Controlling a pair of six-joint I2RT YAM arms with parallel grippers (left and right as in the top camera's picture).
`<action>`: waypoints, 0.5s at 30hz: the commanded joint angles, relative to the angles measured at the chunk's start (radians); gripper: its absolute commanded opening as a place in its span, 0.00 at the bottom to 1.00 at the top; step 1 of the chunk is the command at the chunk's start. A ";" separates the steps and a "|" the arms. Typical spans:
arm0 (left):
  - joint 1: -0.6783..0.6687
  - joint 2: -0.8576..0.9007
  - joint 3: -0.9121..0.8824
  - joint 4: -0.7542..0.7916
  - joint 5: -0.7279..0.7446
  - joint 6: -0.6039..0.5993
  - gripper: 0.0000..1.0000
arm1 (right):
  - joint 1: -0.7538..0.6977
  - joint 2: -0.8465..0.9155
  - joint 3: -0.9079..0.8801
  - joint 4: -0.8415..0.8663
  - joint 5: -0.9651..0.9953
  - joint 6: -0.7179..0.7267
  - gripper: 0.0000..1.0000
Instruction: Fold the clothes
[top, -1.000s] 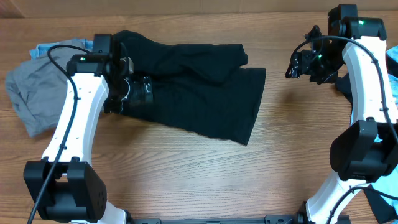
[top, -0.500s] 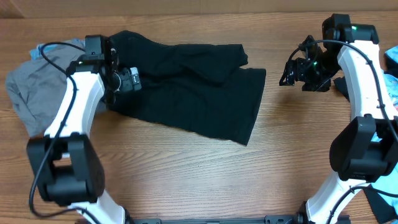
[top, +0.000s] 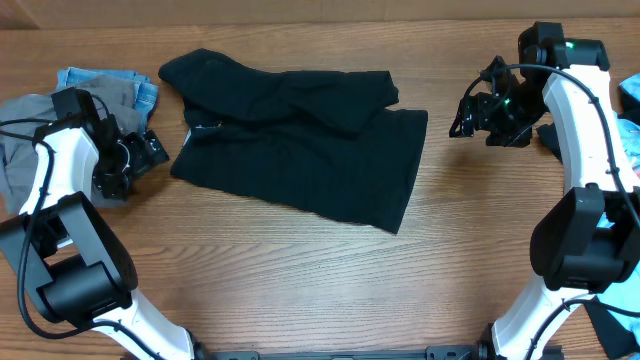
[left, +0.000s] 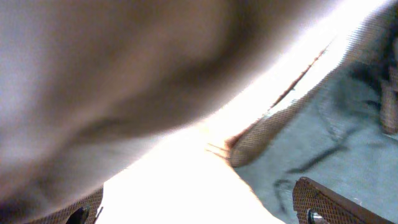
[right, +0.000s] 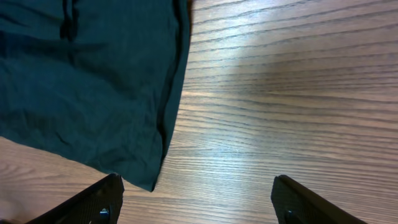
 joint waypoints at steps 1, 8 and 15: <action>-0.070 -0.055 0.011 0.003 0.116 0.078 1.00 | 0.002 0.001 -0.002 0.014 0.047 0.015 0.83; -0.253 -0.060 0.006 -0.062 -0.129 0.086 1.00 | 0.008 0.001 -0.121 -0.060 -0.093 0.052 0.83; -0.254 -0.060 0.000 -0.029 -0.096 0.106 1.00 | 0.116 0.001 -0.435 0.050 -0.214 0.022 0.80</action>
